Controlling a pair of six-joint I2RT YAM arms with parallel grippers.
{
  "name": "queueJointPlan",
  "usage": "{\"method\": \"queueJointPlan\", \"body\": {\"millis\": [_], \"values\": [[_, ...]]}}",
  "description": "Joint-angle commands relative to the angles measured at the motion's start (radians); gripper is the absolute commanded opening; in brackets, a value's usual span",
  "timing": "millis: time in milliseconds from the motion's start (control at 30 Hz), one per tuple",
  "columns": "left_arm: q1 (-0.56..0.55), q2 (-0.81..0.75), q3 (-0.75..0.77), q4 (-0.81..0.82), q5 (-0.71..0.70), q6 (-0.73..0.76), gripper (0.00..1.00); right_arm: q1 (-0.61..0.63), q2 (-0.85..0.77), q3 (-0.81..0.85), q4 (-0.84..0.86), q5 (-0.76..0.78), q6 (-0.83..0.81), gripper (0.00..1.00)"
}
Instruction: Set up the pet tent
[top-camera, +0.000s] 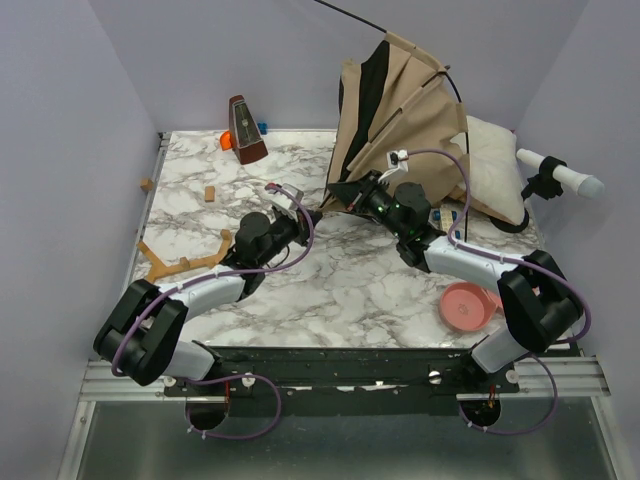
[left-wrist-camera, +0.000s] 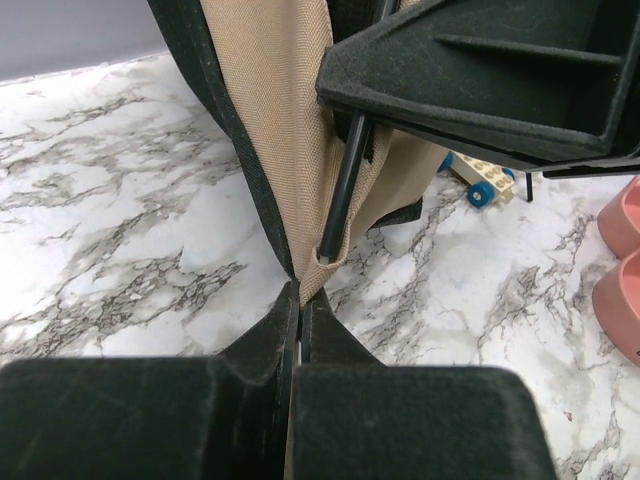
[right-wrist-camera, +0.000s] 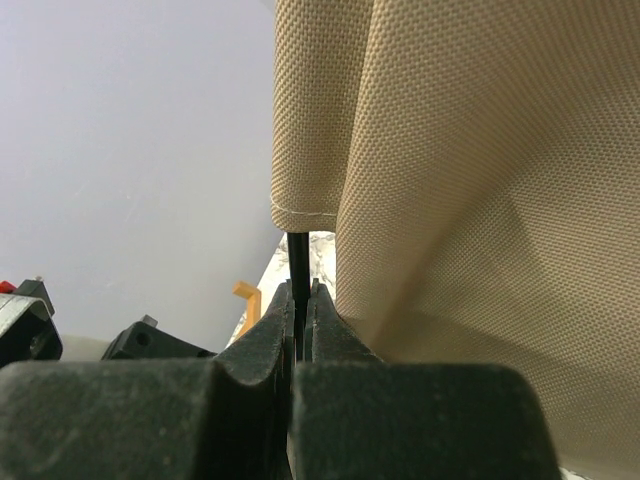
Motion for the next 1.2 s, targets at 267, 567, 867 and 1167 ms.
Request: {"method": "queueJointPlan", "body": {"millis": [267,567,867,1167], "values": [[-0.002,0.006,0.058,-0.129,0.043,-0.042,0.00,-0.036,-0.027,-0.038,0.033,0.109,-0.056,0.00],[-0.002,-0.010,0.050,-0.088,0.132,-0.064,0.00,-0.032,0.015,-0.065,0.107,0.126,-0.099,0.00],[0.014,-0.006,0.079,-0.104,0.142,-0.067,0.00,-0.022,0.012,-0.112,0.079,0.087,-0.120,0.00],[0.054,0.011,0.122,-0.106,0.220,-0.080,0.13,-0.019,0.012,-0.182,0.065,0.039,-0.113,0.00]]}}
